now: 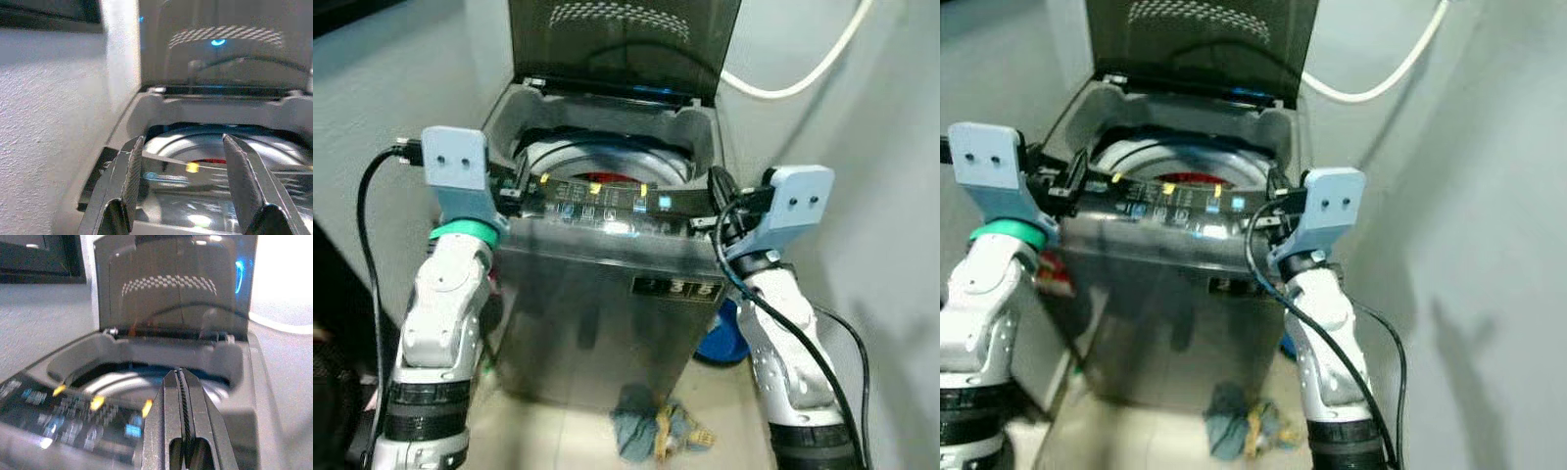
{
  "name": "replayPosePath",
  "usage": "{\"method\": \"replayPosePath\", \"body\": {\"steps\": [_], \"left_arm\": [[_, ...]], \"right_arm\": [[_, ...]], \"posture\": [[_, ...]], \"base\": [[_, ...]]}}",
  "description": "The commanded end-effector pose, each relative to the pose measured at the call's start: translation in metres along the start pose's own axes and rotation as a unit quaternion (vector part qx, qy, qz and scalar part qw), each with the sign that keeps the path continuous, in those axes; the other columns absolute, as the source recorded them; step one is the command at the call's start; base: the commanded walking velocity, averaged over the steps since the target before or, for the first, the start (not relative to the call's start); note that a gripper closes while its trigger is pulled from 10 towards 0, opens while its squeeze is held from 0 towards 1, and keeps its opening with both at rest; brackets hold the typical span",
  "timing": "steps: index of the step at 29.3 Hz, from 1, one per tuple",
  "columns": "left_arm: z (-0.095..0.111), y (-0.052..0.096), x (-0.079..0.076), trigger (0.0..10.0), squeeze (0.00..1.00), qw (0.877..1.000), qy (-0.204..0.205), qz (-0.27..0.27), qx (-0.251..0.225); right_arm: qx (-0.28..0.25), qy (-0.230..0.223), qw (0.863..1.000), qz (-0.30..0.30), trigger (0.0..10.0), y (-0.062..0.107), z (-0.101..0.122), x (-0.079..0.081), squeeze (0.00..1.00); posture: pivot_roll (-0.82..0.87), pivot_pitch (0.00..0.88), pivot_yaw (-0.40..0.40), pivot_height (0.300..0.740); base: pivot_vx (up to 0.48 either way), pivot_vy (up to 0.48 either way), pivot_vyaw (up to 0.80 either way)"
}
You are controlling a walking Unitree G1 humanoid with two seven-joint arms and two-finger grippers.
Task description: Clothes washing
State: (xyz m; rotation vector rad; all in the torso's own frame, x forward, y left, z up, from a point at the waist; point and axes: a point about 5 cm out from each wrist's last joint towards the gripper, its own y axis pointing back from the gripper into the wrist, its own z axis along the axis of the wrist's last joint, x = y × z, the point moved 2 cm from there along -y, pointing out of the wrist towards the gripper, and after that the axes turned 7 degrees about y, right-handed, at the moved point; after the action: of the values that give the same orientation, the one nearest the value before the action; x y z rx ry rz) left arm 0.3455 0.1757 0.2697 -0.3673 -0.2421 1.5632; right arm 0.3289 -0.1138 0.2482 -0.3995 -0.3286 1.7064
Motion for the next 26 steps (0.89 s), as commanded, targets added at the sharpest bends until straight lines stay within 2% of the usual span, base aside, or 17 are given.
{"method": "replayPosePath", "body": {"steps": [1,3,9,11,12,13,15,17,18,19,20,21,24,26], "left_arm": [[-0.001,0.000,-0.005,10.0,0.00,1.000,0.003,-0.008,0.000],[-0.002,0.000,-0.005,10.0,0.00,1.000,0.003,-0.008,0.000],[-0.008,0.001,-0.005,10.0,0.00,1.000,-0.009,-0.006,0.013],[-0.032,0.008,-0.011,10.0,0.00,0.997,-0.038,-0.027,0.063],[-0.032,0.008,-0.011,10.0,0.00,0.997,-0.038,-0.027,0.063],[-0.046,0.015,-0.016,10.0,0.00,0.994,-0.055,-0.046,0.087],[-0.046,0.015,-0.016,10.0,0.00,0.994,-0.055,-0.046,0.087],[-0.083,0.037,-0.028,10.0,0.00,0.981,-0.076,-0.094,0.151],[-0.083,0.037,-0.028,10.0,0.00,0.981,-0.076,-0.094,0.151],[-0.112,0.056,-0.032,10.0,0.00,0.970,-0.085,-0.112,0.199],[-0.112,0.056,-0.032,10.0,0.00,0.970,-0.085,-0.112,0.199],[-0.135,0.072,-0.032,10.0,0.00,0.960,-0.092,-0.119,0.236],[-0.152,0.086,-0.033,10.0,0.00,0.951,-0.101,-0.127,0.264],[-0.153,0.087,-0.033,10.0,0.00,0.949,-0.106,-0.129,0.266]], "right_arm": [[-0.002,0.003,1.000,-0.004,10.0,0.001,0.001,-0.002,0.00],[-0.002,0.008,1.000,-0.001,10.0,0.001,0.001,-0.002,0.00],[0.002,0.033,0.999,0.029,10.0,0.003,-0.003,0.004,0.00],[0.023,0.053,0.997,0.049,10.0,0.008,-0.018,0.007,0.00],[0.023,0.053,0.997,0.049,10.0,0.008,-0.018,0.007,0.00],[0.040,0.059,0.996,0.052,10.0,0.013,-0.028,0.007,0.00],[0.040,0.059,0.996,0.052,10.0,0.013,-0.028,0.007,0.00],[0.111,0.069,0.990,0.044,10.0,0.032,-0.068,-0.003,0.00],[0.111,0.069,0.990,0.044,10.0,0.032,-0.068,-0.003,0.00],[0.175,0.077,0.981,0.032,10.0,0.053,-0.102,-0.013,0.00],[0.175,0.077,0.981,0.032,10.0,0.053,-0.102,-0.013,0.00],[0.224,0.087,0.970,0.024,10.0,0.074,-0.127,-0.021,0.00],[0.258,0.097,0.961,0.019,10.0,0.091,-0.143,-0.027,0.00],[0.261,0.098,0.960,0.019,10.0,0.093,-0.145,-0.028,0.00]], "posture": [[0.08,0.011,0.001,0.740],[0.08,0.010,0.001,0.740],[0.09,0.010,-0.004,0.740],[0.09,0.009,-0.005,0.740],[0.09,0.009,-0.005,0.740],[0.09,0.009,-0.006,0.740],[0.09,0.009,-0.006,0.740],[0.09,0.009,-0.008,0.740],[0.09,0.009,-0.008,0.740],[0.09,0.009,-0.007,0.740],[0.09,0.009,-0.007,0.740],[0.09,0.009,-0.007,0.740],[0.08,0.010,-0.001,0.740],[0.08,0.010,-0.001,0.740]], "base": [[-0.371,0.000,0.00],[-0.375,0.000,0.00],[-0.216,0.000,0.72],[0.000,0.000,0.79],[0.000,0.000,0.79],[0.000,0.000,0.79],[0.000,0.000,0.79],[0.000,0.000,0.79],[0.000,0.000,0.79],[0.000,0.000,0.79],[0.000,0.000,0.79],[0.000,0.000,0.79],[0.000,0.000,0.79],[0.000,0.000,0.79]]}}
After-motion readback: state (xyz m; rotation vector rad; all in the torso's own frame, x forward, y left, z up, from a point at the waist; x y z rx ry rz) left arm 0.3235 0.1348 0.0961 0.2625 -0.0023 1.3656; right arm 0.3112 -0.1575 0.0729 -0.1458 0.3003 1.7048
